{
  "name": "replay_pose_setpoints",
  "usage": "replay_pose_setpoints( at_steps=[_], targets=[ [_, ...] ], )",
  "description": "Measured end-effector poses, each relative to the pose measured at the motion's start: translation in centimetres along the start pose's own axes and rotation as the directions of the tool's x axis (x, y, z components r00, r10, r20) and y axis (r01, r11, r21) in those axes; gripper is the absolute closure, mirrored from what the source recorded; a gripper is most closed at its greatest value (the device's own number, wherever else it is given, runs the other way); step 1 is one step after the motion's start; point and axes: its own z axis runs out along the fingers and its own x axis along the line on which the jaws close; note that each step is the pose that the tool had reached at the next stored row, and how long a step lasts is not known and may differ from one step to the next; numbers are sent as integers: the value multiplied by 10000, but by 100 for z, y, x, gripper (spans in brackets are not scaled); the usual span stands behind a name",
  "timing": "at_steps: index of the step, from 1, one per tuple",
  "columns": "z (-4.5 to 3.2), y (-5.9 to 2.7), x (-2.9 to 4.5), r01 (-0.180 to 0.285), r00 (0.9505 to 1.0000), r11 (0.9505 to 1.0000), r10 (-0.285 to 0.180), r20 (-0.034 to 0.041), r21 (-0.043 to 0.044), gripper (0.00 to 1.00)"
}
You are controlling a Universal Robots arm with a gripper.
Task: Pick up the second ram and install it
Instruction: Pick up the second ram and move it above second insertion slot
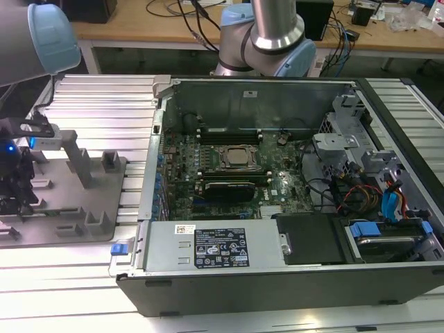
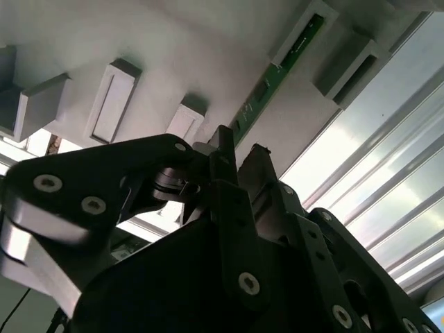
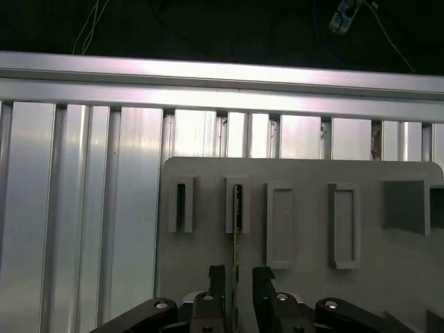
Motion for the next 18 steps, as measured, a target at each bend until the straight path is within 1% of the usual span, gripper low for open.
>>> replay_pose_setpoints(
  at_steps=[3, 4, 7, 10, 18],
  targets=[
    [90, -3, 2, 31, 10000, 10000, -31, -3, -1, 72],
    [105, -3, 2, 36, 10000, 10000, -36, -4, -3, 72],
    [110, 2, 4, 36, 10000, 10000, -36, -1, 1, 72],
    [142, 20, 0, 37, 10000, 10000, -37, -3, -2, 72],
    [146, 29, -4, 37, 10000, 10000, -37, -3, -1, 72]
  ],
)
